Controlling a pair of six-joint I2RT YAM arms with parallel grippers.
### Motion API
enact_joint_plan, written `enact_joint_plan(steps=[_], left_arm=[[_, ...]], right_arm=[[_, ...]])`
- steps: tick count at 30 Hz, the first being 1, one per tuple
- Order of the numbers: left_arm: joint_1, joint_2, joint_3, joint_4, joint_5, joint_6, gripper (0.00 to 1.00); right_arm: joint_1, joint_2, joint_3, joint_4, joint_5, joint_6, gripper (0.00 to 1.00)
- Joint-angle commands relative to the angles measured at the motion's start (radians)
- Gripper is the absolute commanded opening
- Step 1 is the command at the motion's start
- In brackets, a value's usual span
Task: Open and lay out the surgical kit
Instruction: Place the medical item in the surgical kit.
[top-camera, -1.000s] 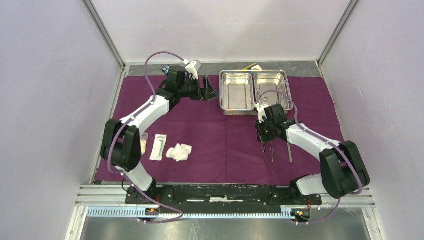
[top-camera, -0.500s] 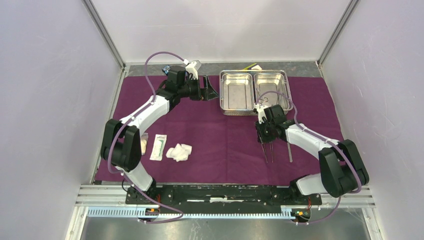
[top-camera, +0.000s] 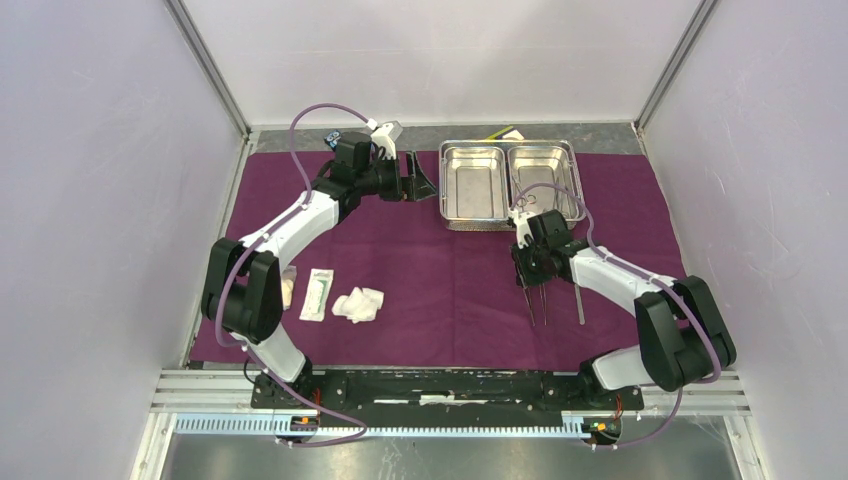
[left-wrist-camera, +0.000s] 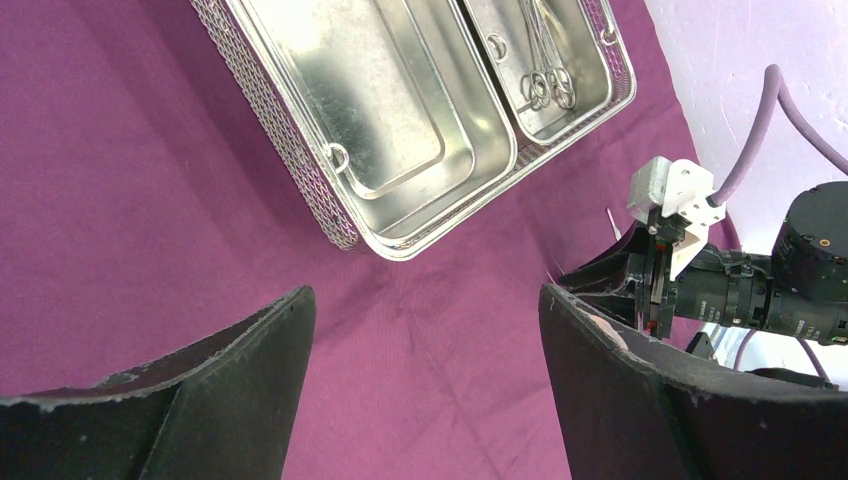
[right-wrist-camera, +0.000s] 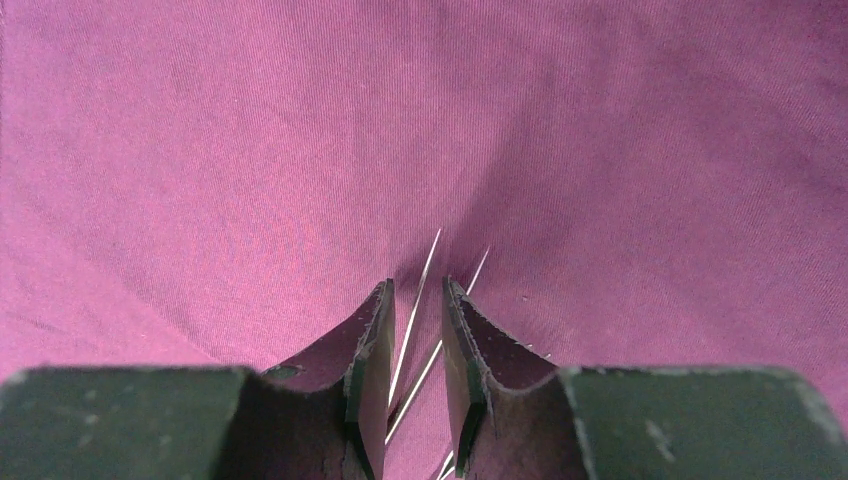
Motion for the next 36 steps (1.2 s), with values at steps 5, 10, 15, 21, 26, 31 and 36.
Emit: enact_joint_plan(steps=[5, 10, 15, 21, 26, 31, 36], left_arm=[[-0.003, -0.037, -0.003, 0.041, 0.006, 0.050, 0.88], [-0.003, -0.036, -0.001, 0.040, 0.007, 0.048, 0.88], [-0.004, -0.039, -0.004, 0.040, 0.006, 0.050, 0.88], [-0.004, -0.040, -0.004, 0.040, 0.006, 0.051, 0.88], [-0.004, -0.039, -0.004, 0.040, 0.006, 0.048, 0.88], [-0.003, -0.039, -0.004, 0.040, 0.006, 0.049, 0.88], [-0.004, -0.042, -0.005, 0.040, 0.006, 0.049, 0.88]], right_arm=[[-0.011, 0.003, -0.007, 0.019, 0.011, -0.009, 0.30], [-0.012, -0.005, -0.010, 0.017, 0.010, -0.009, 0.30], [-0.012, -0.006, -0.012, 0.018, 0.010, -0.005, 0.30], [-0.012, -0.009, -0.007, 0.014, 0.018, -0.008, 0.30], [-0.014, -0.016, -0.005, 0.012, 0.026, -0.006, 0.30], [-0.014, -0.019, -0.007, 0.009, 0.028, -0.006, 0.30], [-0.014, -0.018, -0.006, 0.011, 0.026, -0.005, 0.30]])
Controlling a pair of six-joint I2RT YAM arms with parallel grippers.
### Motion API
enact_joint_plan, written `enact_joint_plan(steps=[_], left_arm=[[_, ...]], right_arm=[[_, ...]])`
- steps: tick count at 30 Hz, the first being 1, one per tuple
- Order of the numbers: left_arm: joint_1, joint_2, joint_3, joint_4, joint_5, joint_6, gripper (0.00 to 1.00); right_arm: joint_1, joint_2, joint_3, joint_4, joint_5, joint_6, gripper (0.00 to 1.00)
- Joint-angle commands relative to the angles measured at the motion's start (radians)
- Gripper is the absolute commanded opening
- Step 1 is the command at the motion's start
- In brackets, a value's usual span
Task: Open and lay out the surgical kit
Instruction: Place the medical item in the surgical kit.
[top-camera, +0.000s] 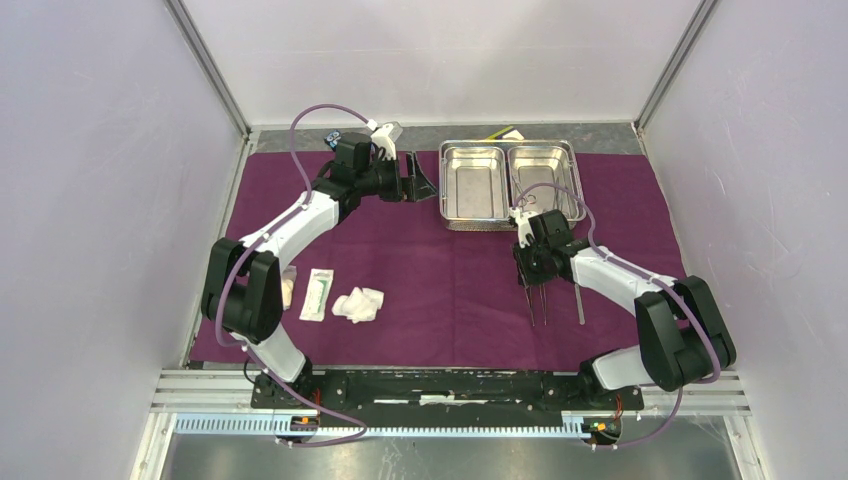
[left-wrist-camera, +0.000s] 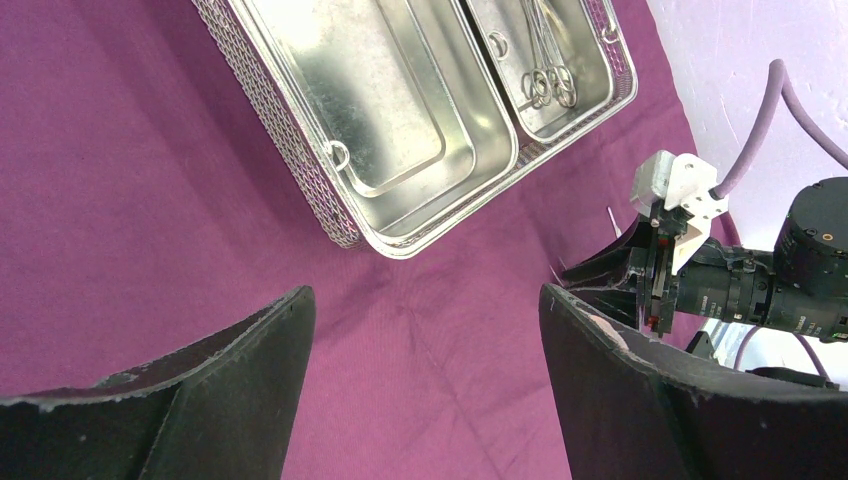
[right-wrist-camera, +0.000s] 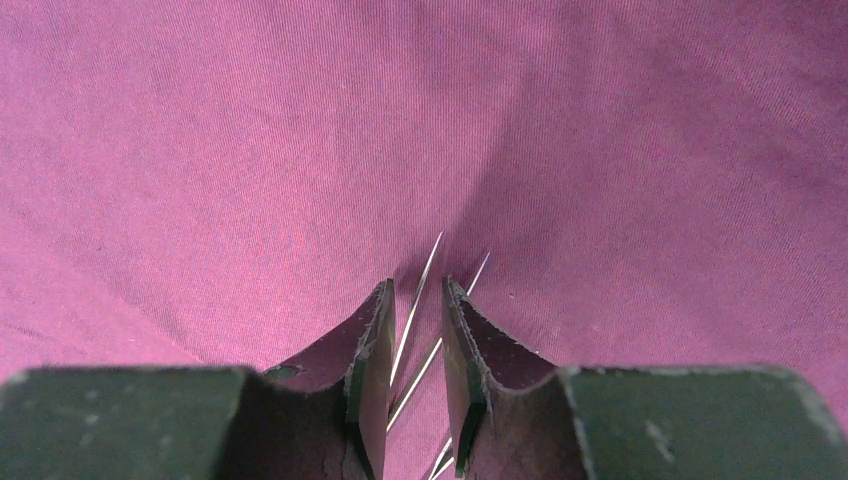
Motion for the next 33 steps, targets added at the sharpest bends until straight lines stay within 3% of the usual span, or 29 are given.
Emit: enact_joint_plan(steps=[1, 26, 33], left_arm=[[-0.003, -0.043, -0.002, 0.040, 0.007, 0.049, 0.88], [-0.003, -0.037, 0.006, 0.039, 0.005, 0.051, 0.89], [0.001, -0.044, 0.022, 0.028, -0.009, 0.070, 0.89]], right_arm=[[-0.003, -0.017, -0.005, 0.010, 0.013, -0.005, 0.30], [-0.001, -0.075, 0.045, 0.007, -0.012, -0.024, 0.31], [-0.001, -0.107, 0.138, 0.014, 0.021, -0.095, 0.35]])
